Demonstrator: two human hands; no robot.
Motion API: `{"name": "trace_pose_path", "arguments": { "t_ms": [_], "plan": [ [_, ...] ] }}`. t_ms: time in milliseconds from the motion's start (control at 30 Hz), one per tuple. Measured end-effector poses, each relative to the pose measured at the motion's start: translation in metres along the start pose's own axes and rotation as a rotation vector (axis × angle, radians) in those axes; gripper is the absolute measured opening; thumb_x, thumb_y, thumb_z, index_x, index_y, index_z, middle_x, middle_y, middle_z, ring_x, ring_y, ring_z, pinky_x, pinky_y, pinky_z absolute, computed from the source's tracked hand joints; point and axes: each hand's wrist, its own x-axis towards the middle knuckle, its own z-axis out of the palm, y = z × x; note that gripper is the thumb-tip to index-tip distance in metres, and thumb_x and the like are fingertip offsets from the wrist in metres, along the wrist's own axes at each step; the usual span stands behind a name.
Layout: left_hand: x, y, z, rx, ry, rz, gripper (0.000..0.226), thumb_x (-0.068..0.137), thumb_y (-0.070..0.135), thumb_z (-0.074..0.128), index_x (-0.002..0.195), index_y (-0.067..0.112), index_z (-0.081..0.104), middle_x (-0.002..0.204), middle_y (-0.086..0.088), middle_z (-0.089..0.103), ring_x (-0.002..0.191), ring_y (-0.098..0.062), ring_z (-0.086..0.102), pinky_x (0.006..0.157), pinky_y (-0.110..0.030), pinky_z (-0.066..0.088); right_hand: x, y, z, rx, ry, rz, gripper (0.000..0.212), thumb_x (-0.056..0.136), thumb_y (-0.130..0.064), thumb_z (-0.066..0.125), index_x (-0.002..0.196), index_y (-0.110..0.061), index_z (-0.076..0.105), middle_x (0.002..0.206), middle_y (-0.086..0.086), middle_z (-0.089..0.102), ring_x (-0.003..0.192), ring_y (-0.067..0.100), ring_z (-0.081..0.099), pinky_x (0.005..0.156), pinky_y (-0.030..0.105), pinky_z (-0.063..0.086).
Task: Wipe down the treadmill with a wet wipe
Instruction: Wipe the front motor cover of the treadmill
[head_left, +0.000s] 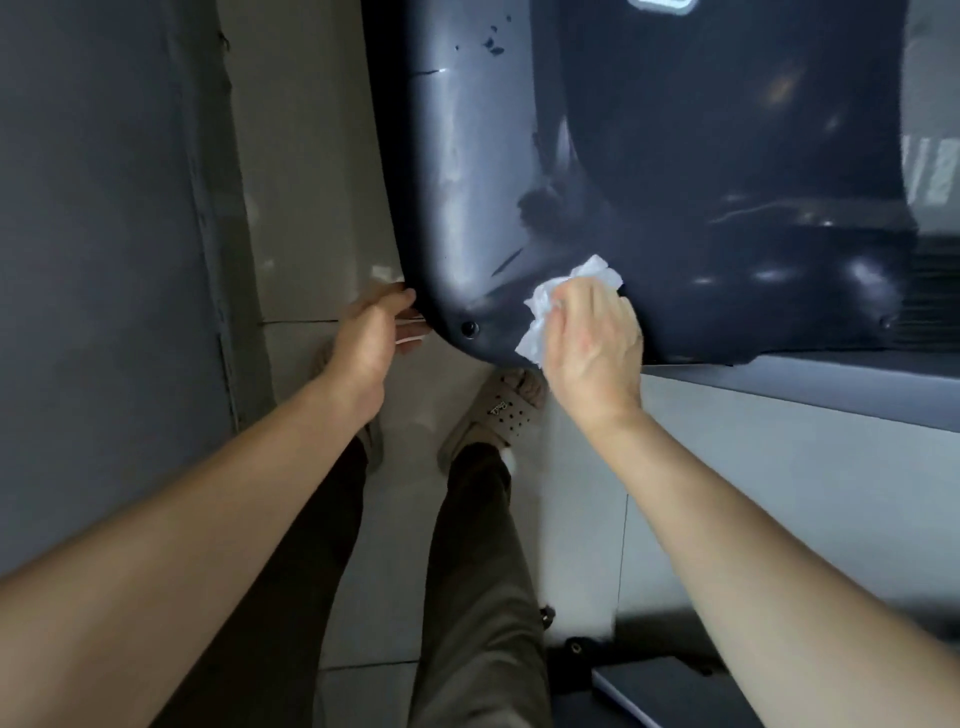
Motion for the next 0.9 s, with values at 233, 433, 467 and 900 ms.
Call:
{"name": "trace_pose_path", "arguments": {
  "t_ms": [233,433,467,900],
  "plan": [
    [0.001,-0.001,-0.007,-0.123,-0.026,-0.063,0.023,0.102,0.029,0.052,0.105,0.019,0.073,0.097,-0.002,0.078,0.09,-0.019,0.075,0.086,-0.034,0.055,0.004,-0.026,0.012,-0.105,-0.176,-0.605,0.025,0.089,0.005,0.046,0.084,-0.016,0.06,0.087,0.004,0.058,0.092,0.028,0.058,0.073,0.037,0.034],
    [0.008,-0.009,-0.014,-0.258,-0.042,-0.152,0.049,0.105,0.053,0.042,0.112,0.015,0.072,0.104,-0.005,0.079,0.1,-0.023,0.075,0.087,-0.037,0.053,0.133,-0.086,0.029,-0.356,-0.206,-0.815,0.03,0.086,-0.029,0.066,0.112,-0.015,0.069,0.122,0.013,0.061,0.115,0.034,0.056,0.087,0.043,0.034],
    [0.008,-0.007,-0.016,-0.259,-0.058,-0.167,0.054,0.105,0.056,0.039,0.115,0.014,0.071,0.107,-0.006,0.078,0.101,-0.022,0.074,0.087,-0.037,0.052,0.16,-0.092,0.029,-0.401,-0.187,-0.771,0.028,0.084,-0.028,0.068,0.109,-0.015,0.071,0.121,0.014,0.062,0.112,0.034,0.057,0.088,0.044,0.034],
    [0.012,0.012,-0.016,-0.365,0.052,-0.258,0.056,0.105,0.059,0.036,0.111,0.017,0.073,0.112,-0.005,0.075,0.104,-0.02,0.069,0.081,-0.032,0.052,0.083,-0.039,0.002,-0.662,-0.643,-1.591,0.057,0.103,-0.027,0.042,0.155,-0.003,0.036,0.165,0.019,0.026,0.156,0.037,0.012,0.125,0.059,0.002]
  ]
}}
